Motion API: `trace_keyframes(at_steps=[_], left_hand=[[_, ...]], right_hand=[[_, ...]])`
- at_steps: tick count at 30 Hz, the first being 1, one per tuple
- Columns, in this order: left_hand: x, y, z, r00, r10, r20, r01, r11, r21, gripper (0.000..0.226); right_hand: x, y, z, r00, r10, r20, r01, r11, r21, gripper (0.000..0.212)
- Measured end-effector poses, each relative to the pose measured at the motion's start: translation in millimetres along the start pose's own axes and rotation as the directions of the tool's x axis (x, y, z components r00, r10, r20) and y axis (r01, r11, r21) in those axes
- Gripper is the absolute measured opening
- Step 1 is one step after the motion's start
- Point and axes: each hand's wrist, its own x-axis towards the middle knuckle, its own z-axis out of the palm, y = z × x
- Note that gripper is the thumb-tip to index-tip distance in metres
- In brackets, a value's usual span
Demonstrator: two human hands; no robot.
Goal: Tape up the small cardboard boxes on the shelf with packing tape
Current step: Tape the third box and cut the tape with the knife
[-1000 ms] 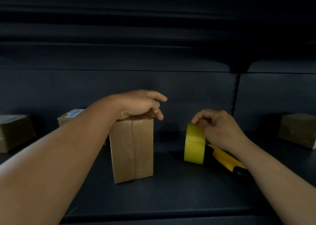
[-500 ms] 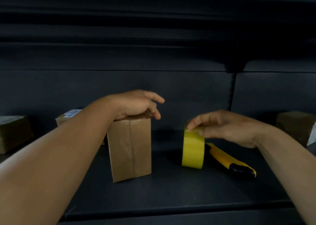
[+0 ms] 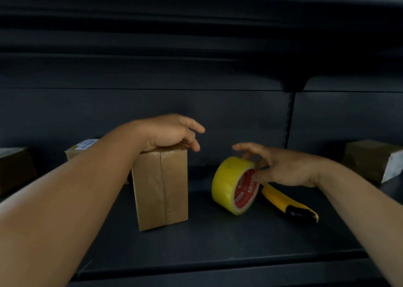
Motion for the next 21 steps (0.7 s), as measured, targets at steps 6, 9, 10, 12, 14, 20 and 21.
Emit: trace_keyframes(at_steps=[6, 9, 10, 12, 14, 20, 21], left_hand=[[-2, 1, 1, 1.0, -0.006, -0.023, 0.005, 0.999, -0.032, 0.036], [0, -1, 1, 1.0, -0.008, -0.029, 0.006, 0.998, -0.069, 0.039], [0, -1, 1, 0.999, -0.004, -0.032, 0.001, 0.996, -0.084, 0.039], [1, -2, 0, 0.999, -0.002, -0.042, -0.002, 0.995, -0.099, 0.039], [2, -2, 0, 0.999, -0.005, -0.048, 0.0, 0.994, -0.108, 0.039], [1, -1, 1, 0.999, -0.005, -0.038, 0.001, 0.995, -0.101, 0.039], [1, -1, 1, 0.999, -0.006, -0.039, 0.002, 0.994, -0.106, 0.039]], right_hand=[[15, 7, 16, 0.997, 0.039, -0.065, -0.035, 0.997, 0.071, 0.024], [15, 11, 10, 0.976, 0.057, -0.212, 0.006, 0.959, 0.283, 0.014], [15, 13, 5, 0.96, 0.074, -0.272, 0.024, 0.94, 0.342, 0.019], [17, 20, -5, 0.921, 0.124, -0.37, 0.042, 0.912, 0.408, 0.028], [20, 26, -10, 0.895, 0.171, -0.412, 0.037, 0.891, 0.452, 0.035], [33, 59, -9, 0.716, 0.272, -0.643, -0.351, 0.936, 0.004, 0.038], [34, 64, -7, 0.701, 0.282, -0.655, -0.456, 0.884, -0.108, 0.041]])
